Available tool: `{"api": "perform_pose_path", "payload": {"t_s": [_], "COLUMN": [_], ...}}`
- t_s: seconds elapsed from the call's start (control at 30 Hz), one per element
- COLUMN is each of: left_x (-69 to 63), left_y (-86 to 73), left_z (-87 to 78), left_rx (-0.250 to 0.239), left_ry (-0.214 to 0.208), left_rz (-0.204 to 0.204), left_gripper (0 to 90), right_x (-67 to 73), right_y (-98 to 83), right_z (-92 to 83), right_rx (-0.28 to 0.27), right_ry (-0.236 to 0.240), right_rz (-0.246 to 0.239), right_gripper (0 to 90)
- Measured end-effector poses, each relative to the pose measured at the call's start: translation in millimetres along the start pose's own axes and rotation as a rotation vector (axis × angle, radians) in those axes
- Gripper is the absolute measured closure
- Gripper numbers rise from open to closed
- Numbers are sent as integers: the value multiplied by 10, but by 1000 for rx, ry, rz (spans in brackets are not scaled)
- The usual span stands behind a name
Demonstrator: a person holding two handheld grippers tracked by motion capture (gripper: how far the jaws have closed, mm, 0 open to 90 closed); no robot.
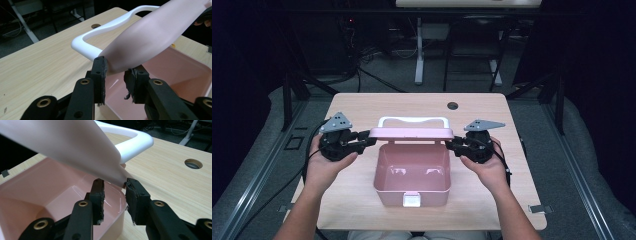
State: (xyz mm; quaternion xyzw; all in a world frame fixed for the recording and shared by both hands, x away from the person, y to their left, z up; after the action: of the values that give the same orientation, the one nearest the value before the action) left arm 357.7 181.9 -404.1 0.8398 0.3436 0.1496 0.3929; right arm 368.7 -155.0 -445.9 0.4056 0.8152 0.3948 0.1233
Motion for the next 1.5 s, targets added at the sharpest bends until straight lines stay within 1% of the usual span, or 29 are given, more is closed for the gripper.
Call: {"api": "perform_pose_path", "payload": {"t_s": [0.17,0.3,0.5,0.6,0.7,1.07,1.2,1.27,1.37,1.4,1.5], "left_x": [38,70,105,112,131,241,265,281,304,312,339], "left_y": [50,91,152,172,196,302,334,351,393,407,443], "left_z": [21,37,68,82,97,164,192,204,227,235,266], "left_rx": [-4,7,14,18,24,18,14,18,27,32,33], "left_ry": [4,-1,10,17,14,3,12,15,25,28,40], "left_rz": [-8,-5,-4,-3,-7,-20,-24,-27,-28,-28,-34], "left_gripper": [710,709,716,717,719,733,740,747,755,759,771], "right_x": [-27,-44,-72,-80,-94,-149,-190,-200,-207,-213,-251], "right_y": [44,70,104,117,132,227,248,259,297,307,338], "right_z": [12,18,34,43,58,110,139,143,151,155,186], "right_rx": [-3,-11,-18,-20,-14,-13,-15,-9,3,14,19], "right_ry": [-6,-7,-5,-8,-16,-22,-12,-12,-26,-26,-15], "right_rz": [2,11,29,25,11,19,33,33,13,17,27], "right_gripper": [696,703,712,714,717,727,733,737,744,745,747]}}
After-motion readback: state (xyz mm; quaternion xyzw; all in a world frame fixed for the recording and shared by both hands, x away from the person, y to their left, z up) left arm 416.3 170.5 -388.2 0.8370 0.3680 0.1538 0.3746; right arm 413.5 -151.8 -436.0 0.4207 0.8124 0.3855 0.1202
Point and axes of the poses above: each handheld gripper's, and its own axes: z roughly forward along the jaws, y roughly out of its top, x roughly to its left, the point moved 3 cm from there along z, roughly forward along the jaws, and after that the axes turned 10 degrees about x, right-handed, at the moved point
